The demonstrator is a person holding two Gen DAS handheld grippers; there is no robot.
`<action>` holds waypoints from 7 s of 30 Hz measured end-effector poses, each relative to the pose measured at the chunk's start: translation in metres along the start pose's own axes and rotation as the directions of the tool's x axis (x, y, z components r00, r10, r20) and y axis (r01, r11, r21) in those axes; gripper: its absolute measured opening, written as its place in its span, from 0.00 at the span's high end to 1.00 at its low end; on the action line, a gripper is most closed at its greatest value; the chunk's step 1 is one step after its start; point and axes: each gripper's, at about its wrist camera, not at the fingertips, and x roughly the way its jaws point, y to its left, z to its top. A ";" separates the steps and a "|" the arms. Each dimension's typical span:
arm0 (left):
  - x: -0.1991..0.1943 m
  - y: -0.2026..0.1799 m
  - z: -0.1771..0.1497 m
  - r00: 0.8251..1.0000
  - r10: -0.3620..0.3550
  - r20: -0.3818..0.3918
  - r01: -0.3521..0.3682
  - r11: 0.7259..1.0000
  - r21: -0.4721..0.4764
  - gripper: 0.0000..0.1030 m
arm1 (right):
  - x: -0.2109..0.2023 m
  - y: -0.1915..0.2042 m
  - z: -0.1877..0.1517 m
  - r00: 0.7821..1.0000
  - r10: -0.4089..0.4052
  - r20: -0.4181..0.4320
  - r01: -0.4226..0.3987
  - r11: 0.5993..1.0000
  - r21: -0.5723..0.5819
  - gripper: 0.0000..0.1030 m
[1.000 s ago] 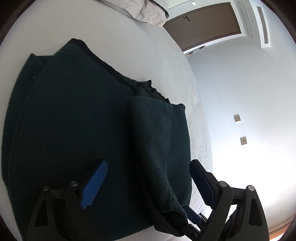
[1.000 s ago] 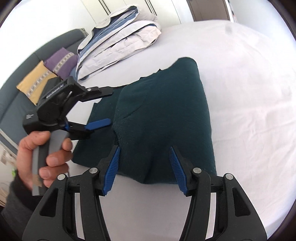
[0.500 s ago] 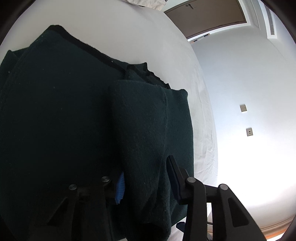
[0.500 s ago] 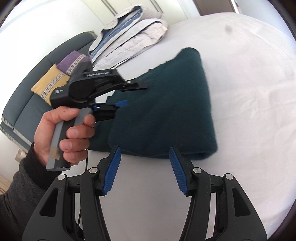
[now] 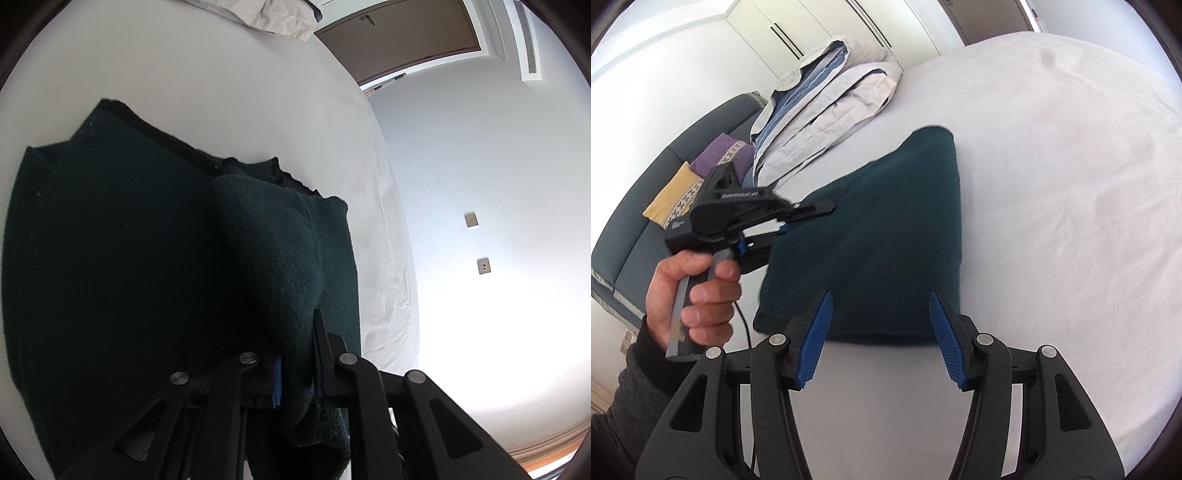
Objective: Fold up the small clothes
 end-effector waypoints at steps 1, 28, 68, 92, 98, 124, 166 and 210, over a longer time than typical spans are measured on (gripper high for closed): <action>-0.008 0.002 0.002 1.000 -0.001 0.006 0.001 1.000 0.002 0.87 | 0.003 0.003 0.005 1.000 -0.008 -0.002 0.008 1.000 -0.017 0.49; -0.104 0.100 -0.002 0.961 0.180 0.212 -0.168 0.983 -0.074 0.72 | 0.082 0.083 -0.001 0.985 -0.031 -0.169 -0.014 0.966 -0.256 0.49; -0.096 0.023 -0.057 0.934 0.174 0.313 -0.240 0.952 0.188 0.54 | 0.078 -0.011 0.063 0.949 0.270 -0.165 -0.248 0.958 0.141 0.59; 0.000 0.050 0.031 0.921 0.276 0.277 -0.342 0.912 0.227 0.53 | 0.270 -0.048 0.163 0.947 0.244 -0.211 -0.149 0.911 0.386 0.85; 0.001 0.055 0.034 0.928 0.244 0.282 -0.312 0.922 0.228 0.52 | 0.207 0.003 0.157 0.963 0.204 -0.175 -0.174 0.969 0.174 0.68; -0.069 0.116 -0.002 0.972 0.137 0.193 -0.136 0.991 -0.017 0.27 | 0.125 -0.050 0.075 0.950 0.204 -0.238 -0.163 0.970 0.180 0.20; -0.096 -0.005 -0.095 0.996 -0.003 0.091 -0.004 0.996 0.087 0.77 | -0.016 -0.028 0.034 0.931 0.292 -0.218 -0.249 0.947 0.201 0.61; -0.148 -0.089 -0.319 0.694 0.355 0.626 -0.641 0.700 0.314 0.00 | -0.231 -0.112 -0.110 0.993 -0.096 0.071 0.075 0.963 0.260 0.45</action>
